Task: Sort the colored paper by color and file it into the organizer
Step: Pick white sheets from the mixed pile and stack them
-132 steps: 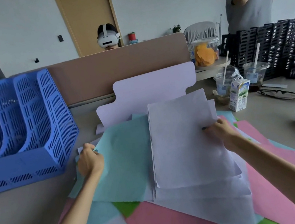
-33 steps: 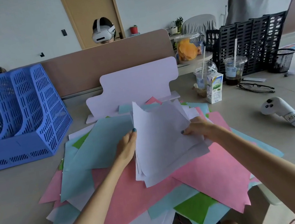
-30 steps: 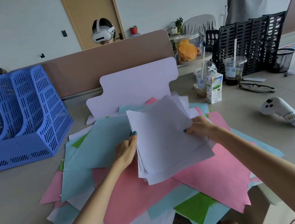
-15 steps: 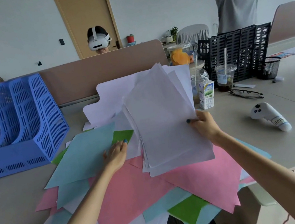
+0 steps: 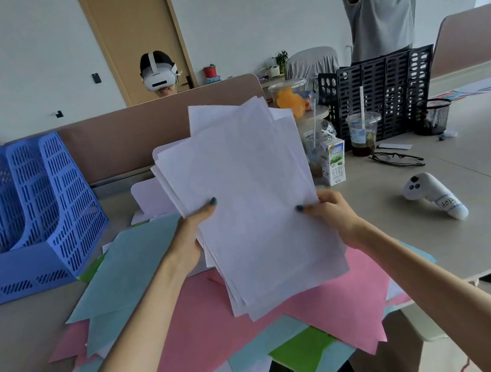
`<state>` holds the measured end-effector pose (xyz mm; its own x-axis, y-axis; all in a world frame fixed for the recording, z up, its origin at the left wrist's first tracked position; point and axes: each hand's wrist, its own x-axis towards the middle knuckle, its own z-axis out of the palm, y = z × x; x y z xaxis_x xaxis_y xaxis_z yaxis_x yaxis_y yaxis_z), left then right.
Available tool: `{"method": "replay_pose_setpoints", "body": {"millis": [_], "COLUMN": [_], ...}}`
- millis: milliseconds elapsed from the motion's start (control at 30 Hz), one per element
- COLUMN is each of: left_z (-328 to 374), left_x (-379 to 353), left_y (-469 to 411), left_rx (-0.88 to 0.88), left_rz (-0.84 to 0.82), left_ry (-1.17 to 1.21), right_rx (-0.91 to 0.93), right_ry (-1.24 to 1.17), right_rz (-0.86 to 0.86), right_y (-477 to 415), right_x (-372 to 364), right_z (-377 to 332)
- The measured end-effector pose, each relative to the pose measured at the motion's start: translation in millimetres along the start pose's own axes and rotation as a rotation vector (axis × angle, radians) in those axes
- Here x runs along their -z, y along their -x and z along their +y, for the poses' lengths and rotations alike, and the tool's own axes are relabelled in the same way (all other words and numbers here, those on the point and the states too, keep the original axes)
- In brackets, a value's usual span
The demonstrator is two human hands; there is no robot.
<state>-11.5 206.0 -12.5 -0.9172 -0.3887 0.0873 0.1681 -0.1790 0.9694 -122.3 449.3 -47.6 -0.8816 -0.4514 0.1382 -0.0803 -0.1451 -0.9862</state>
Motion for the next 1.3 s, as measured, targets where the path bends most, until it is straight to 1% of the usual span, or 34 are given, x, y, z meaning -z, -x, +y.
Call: {"method": "replay_pose_setpoints", "body": {"millis": [67,133,200,300,400,467,533,633,700,800,900,1000,1133,1200,1233,1300], "left_z": [4.1,9.7,16.1,28.9,48.8,62.3,72.4,73.0,71.0,75.0,82.7,86.6,91.7,84.5,76.1,53.0], "left_x": [1.4,3.4,4.6,4.5,1.2,-1.1,-0.8,6.7,11.9,14.9,9.0,-4.3,-14.1,-9.8,-5.5,4.1], "left_y": [1.2,1.9,3.6,6.0,6.4,4.9,4.7,7.4,10.0,10.0,8.8,6.2,1.6,0.1,0.6,4.0], "left_rx": [0.008,0.002,-0.016,-0.025,-0.066,-0.135,-0.187,-0.214,-0.237,-0.270,-0.247,-0.225,-0.247,-0.255,-0.242,-0.168], "left_rz": [-0.021,-0.035,-0.069,-0.106,-0.106,-0.063,-0.025,-0.006,0.000,-0.078,-0.098,-0.054,-0.031,-0.003,-0.002,-0.073], "left_ry": [-0.011,-0.045,-0.106,-0.144,-0.128,-0.109,-0.097,-0.105,-0.099,-0.138,-0.173,-0.200,-0.158,-0.099,-0.093,-0.129], "right_rx": [-0.053,-0.114,-0.138,-0.061,0.056,0.164,0.220,0.217,0.190,0.193,0.193,0.222,0.294,0.270,0.226,0.109], "right_ry": [-0.002,-0.019,-0.052,-0.078,-0.086,-0.080,-0.055,-0.044,-0.091,-0.156,-0.065,0.068,0.012,-0.035,-0.061,-0.089], "right_rz": [-0.028,-0.090,-0.149,-0.130,-0.034,-0.002,0.005,-0.012,-0.002,0.003,-0.031,-0.069,0.017,0.040,0.041,0.026], "right_y": [-2.0,-4.8,-6.8,-8.6,-10.5,-12.1,-12.3,-11.8,-12.6,-16.0,-18.0,-18.6,-18.7,-17.3,-15.9,-11.3], "right_x": [-2.8,-6.5,-12.5,-25.0,-39.1,-46.6,-51.3,-53.8,-52.4,-48.7,-49.7,-56.4,-64.9,-65.5,-64.3,-61.1], "right_z": [-2.5,-5.4,-10.4,-24.4,-45.4,-59.4,-70.8,-72.7,-68.9,-71.3,-79.8,-82.1,-81.8,-74.4,-66.8,-46.6]}}
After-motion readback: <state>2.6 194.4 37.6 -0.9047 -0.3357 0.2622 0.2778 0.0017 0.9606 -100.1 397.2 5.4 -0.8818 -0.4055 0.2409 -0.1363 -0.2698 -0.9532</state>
